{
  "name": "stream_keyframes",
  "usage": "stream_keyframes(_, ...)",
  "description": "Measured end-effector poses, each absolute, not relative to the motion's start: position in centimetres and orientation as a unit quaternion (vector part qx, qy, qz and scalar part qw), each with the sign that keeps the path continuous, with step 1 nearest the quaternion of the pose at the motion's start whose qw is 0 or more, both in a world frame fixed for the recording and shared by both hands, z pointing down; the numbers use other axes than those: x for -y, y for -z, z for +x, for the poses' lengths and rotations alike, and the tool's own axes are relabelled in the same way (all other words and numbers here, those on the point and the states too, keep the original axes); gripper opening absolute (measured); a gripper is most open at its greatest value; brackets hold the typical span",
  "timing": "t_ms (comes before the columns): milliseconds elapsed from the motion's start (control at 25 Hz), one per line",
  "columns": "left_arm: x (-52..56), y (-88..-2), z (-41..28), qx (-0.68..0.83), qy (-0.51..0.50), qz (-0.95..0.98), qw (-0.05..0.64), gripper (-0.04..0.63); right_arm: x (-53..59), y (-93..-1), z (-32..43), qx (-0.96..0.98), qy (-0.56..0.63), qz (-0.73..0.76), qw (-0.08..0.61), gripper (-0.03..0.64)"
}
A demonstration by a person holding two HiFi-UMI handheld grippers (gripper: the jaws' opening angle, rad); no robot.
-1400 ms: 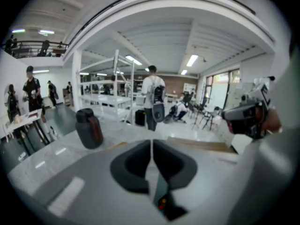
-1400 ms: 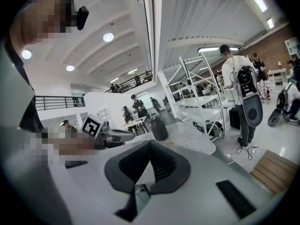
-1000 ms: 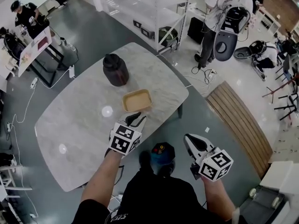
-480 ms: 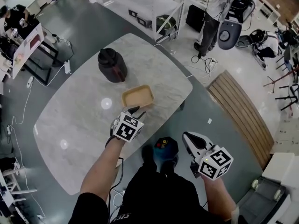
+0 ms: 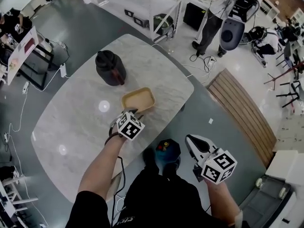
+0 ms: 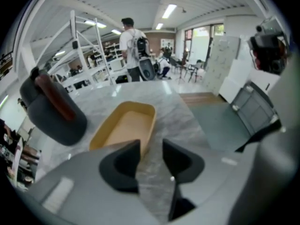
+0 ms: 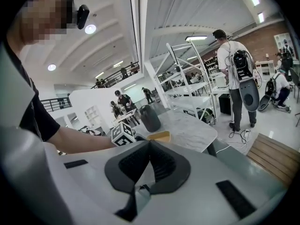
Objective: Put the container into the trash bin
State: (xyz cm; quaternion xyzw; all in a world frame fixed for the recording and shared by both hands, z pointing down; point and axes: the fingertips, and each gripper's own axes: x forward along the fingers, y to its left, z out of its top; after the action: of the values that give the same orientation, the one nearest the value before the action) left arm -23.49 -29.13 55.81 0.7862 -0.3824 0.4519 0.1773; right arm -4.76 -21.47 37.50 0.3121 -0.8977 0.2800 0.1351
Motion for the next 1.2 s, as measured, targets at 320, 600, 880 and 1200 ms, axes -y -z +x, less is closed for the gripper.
stream_keyframes(320, 29.1, -58.1, -24.0, 0.343, -0.501, 0.779, 0.158, 0.123, 20.4, -38.1, -4.1, 0.889, -0.287, 0.329, 0.14, -0.006)
stream_keyframes(600, 28.1, -56.7, -23.8, 0.332, -0.486, 0.793, 0.156, 0.029, 18.9, -36.6, -5.3, 0.889, -0.276, 0.337, 0.141, -0.006)
stream_keyframes(880, 27.2, -51.4, -21.8, 0.347, -0.42, 0.826, 0.143, 0.026, 17.3, -35.2, -4.7, 0.889, -0.258, 0.352, 0.135, -0.006)
stream_keyframes(1200, 22.8, -43.9, -19.4, 0.393, -0.353, 0.838, 0.14, 0.025, 14.6, -33.2, -2.0, 0.903, -0.239, 0.341, 0.108, -0.006)
